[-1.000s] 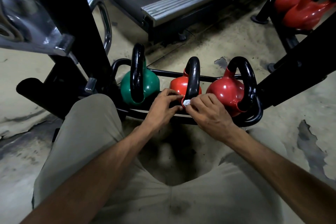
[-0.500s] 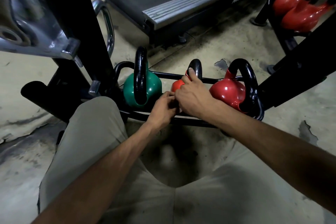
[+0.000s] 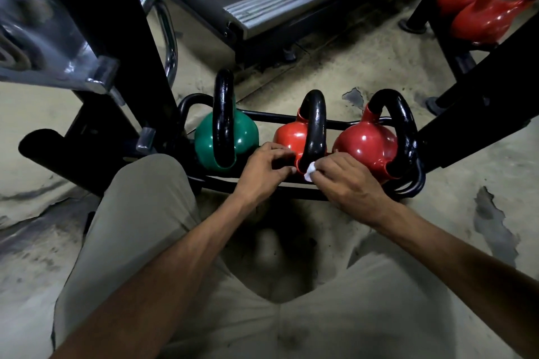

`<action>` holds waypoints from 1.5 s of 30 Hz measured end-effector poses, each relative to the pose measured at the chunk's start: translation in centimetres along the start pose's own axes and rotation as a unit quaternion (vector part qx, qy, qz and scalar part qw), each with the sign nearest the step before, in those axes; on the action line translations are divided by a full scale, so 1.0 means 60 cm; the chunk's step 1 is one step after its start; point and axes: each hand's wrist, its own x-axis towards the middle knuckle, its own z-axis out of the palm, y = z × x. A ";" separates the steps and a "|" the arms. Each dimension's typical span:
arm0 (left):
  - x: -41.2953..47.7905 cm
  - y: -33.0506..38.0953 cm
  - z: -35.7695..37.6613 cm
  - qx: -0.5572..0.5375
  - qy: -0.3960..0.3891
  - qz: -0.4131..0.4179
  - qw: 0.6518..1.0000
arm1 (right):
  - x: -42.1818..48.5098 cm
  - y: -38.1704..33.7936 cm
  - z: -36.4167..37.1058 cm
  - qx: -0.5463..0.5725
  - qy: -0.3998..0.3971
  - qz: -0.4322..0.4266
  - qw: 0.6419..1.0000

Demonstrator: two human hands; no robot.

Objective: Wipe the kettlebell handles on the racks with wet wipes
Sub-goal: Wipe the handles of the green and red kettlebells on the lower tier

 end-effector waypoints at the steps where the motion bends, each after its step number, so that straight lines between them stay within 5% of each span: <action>1: -0.001 -0.001 0.000 0.000 0.001 0.001 1.000 | -0.006 -0.005 0.004 0.042 0.012 0.059 0.997; 6: -0.011 0.005 -0.006 -0.005 -0.036 0.001 0.999 | -0.008 -0.036 0.004 0.276 0.043 0.287 0.916; 10: -0.021 0.007 -0.002 0.006 -0.051 0.003 0.999 | -0.011 -0.018 0.012 0.420 0.044 0.423 0.801; 17: -0.029 0.021 -0.005 0.018 -0.059 -0.015 0.998 | 0.034 0.017 0.013 0.635 0.004 0.460 0.620; 23: -0.029 0.056 0.008 0.026 -0.046 -0.036 0.998 | 0.116 0.072 0.030 0.697 0.010 0.621 0.359; 27: -0.027 0.080 0.005 0.032 -0.056 -0.060 0.996 | 0.134 0.091 0.041 0.693 0.030 0.656 0.297; 31: -0.019 0.099 0.002 0.101 -0.034 0.048 0.993 | 0.148 0.103 0.043 0.653 0.132 0.675 0.318; 35: -0.011 0.129 0.013 0.212 -0.036 0.146 0.966 | 0.170 0.125 0.033 0.577 0.110 0.664 0.463; 39: -0.008 0.136 0.007 0.269 -0.047 0.163 0.948 | 0.200 0.177 0.042 0.460 -0.039 0.628 0.626; 45: 0.004 0.135 -0.004 0.347 -0.059 0.168 0.921 | 0.269 0.216 0.056 0.384 -0.305 0.499 0.715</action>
